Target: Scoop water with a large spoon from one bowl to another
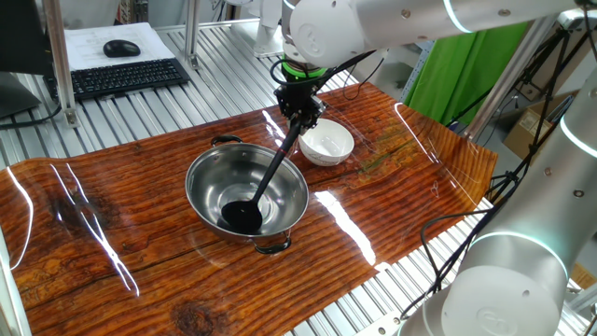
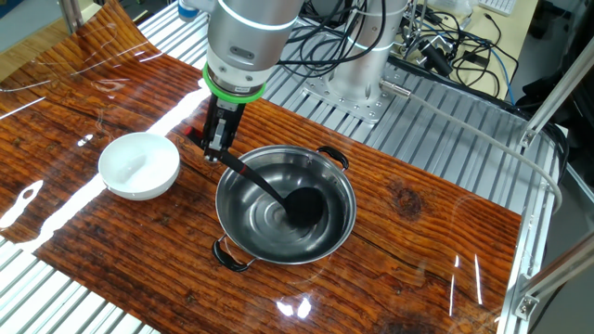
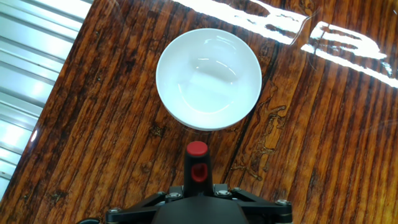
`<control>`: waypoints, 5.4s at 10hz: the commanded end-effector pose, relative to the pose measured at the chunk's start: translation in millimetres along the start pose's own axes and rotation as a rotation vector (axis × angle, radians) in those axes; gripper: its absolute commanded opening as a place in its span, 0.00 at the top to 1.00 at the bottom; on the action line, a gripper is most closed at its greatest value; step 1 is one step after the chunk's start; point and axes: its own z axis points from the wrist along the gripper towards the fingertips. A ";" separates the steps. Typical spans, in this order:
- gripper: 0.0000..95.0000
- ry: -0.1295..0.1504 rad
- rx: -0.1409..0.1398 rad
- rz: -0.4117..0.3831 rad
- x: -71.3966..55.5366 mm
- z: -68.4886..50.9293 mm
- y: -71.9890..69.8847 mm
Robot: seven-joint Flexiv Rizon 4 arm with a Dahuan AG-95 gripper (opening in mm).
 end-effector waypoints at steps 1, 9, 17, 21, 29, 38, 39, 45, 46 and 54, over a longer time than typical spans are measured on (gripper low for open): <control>0.80 0.001 -0.001 -0.001 0.2 0.4 0.2; 0.60 0.006 -0.008 0.008 3.8 2.6 -0.6; 0.60 0.012 -0.022 0.044 16.1 15.6 4.8; 0.60 0.012 -0.024 0.053 22.6 23.0 6.7; 0.60 -0.002 -0.037 0.045 31.8 42.3 1.1; 0.60 -0.037 -0.063 0.018 20.9 61.1 0.2; 0.60 -0.039 -0.064 0.016 20.7 61.4 0.3; 0.60 -0.048 -0.081 0.014 14.0 70.8 2.2; 0.60 -0.050 -0.081 0.015 14.2 71.6 2.7; 0.60 -0.052 -0.098 0.006 7.9 83.4 5.3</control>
